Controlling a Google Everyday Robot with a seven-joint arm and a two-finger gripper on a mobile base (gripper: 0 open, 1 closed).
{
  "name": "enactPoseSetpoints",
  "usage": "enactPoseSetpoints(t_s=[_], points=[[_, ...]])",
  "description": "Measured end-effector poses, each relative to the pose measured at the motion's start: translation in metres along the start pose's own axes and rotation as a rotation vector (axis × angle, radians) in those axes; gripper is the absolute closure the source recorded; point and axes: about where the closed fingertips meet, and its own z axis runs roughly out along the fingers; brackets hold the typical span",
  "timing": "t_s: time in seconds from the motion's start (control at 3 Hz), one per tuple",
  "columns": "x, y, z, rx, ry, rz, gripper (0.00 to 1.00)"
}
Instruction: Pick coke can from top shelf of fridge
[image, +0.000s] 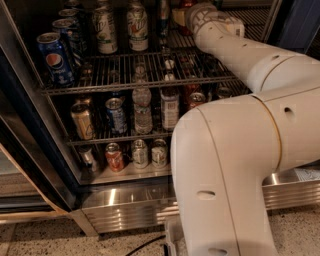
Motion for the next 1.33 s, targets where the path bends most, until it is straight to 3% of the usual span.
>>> enactPoseSetpoints(t_s=[0.67, 1.33], points=[[0.000, 0.023, -0.016, -0.050, 0.005, -0.004, 0.26], [0.000, 0.024, -0.016, -0.050, 0.005, -0.003, 0.29]])
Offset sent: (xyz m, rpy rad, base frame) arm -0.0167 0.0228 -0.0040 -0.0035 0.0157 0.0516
